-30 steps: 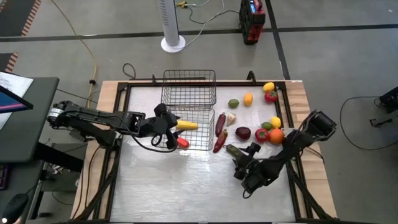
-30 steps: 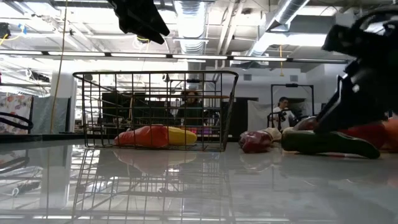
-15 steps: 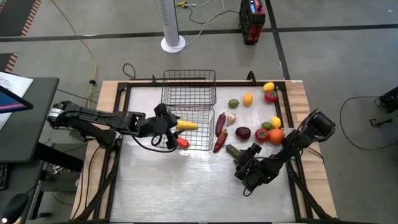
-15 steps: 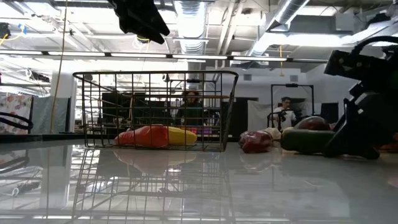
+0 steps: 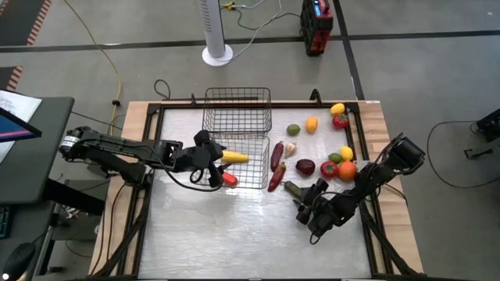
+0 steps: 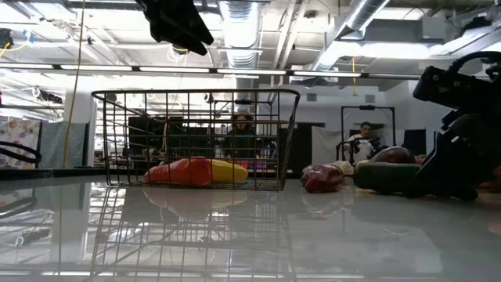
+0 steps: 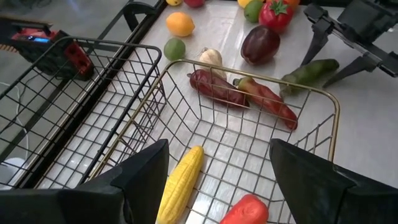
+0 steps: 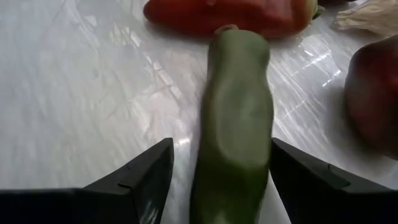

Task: Sort produce into baskets
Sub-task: Put the green chili pepper into the bottom wire basket

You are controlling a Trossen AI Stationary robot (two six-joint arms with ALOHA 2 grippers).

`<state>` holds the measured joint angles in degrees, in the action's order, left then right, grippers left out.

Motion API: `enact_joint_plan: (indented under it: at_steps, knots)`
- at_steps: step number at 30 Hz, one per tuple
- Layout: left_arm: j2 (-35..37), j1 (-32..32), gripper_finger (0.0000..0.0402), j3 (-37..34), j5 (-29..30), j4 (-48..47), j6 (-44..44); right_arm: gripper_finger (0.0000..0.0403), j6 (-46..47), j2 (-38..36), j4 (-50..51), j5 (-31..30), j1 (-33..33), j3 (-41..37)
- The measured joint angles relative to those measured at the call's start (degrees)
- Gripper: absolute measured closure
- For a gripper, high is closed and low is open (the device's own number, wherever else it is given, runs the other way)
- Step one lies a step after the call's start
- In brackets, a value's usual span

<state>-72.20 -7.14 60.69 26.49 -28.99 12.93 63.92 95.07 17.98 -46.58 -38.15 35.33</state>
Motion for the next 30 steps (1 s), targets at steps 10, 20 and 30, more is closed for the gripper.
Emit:
enact_joint_plan:
  at_steps: [10, 20, 30]
  knots:
    - [-0.2, 0.0, 0.0134, 0.0, -7.6, 3.1, -2.2, 0.0214, -7.3, 0.1, 4.7, 3.3, 1.5, 5.1]
    - [-12.1, -1.8, 0.0134, 0.0, -14.7, 17.4, -8.9, 0.0239, -16.4, 0.1, 23.0, 4.8, 4.3, 19.0]
    - [-25.3, -2.0, 0.0134, 6.7, -14.8, 26.1, -16.0, 0.0235, -16.0, -0.2, 35.8, 4.8, 3.6, 25.1]
